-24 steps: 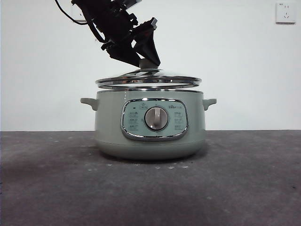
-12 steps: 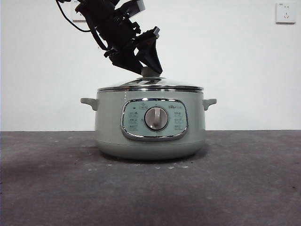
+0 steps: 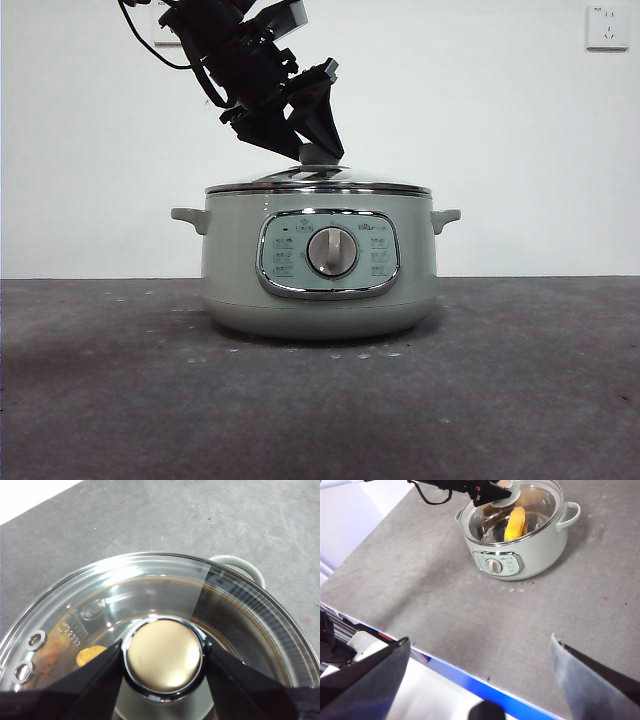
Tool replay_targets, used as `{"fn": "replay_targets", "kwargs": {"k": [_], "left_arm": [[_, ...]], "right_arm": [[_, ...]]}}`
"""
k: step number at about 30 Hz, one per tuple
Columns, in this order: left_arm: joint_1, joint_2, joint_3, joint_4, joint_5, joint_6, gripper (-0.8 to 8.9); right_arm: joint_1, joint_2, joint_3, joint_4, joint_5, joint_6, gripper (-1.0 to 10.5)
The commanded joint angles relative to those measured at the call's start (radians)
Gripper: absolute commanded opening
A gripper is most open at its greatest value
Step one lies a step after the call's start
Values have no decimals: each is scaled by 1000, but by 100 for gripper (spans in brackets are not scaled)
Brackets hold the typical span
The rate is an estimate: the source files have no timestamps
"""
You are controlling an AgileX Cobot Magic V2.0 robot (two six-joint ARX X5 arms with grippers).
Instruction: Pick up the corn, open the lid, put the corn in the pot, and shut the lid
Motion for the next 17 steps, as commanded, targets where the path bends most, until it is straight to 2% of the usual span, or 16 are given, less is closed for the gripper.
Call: {"fn": "replay_targets", "kwargs": {"k": [1,2,6,7,17], "left_arm": [[-2,6,8,-10,8,-5,30],[-2,6,8,-10,9,-4,77],[-2,6,8,-10,8,-4,377],[-1,6,8,-10,8,-4,409],[9,-24,14,-11,9,-15,409]], "right_arm": [[1,-2,-9,-26,4,0,469],[1,-2,-9,-26,4,0,469],[1,-2,-9,-26,4,0,469],[1,-2,-9,-26,4,0,469],[1,-2,-9,-26,4,0,469]]}}
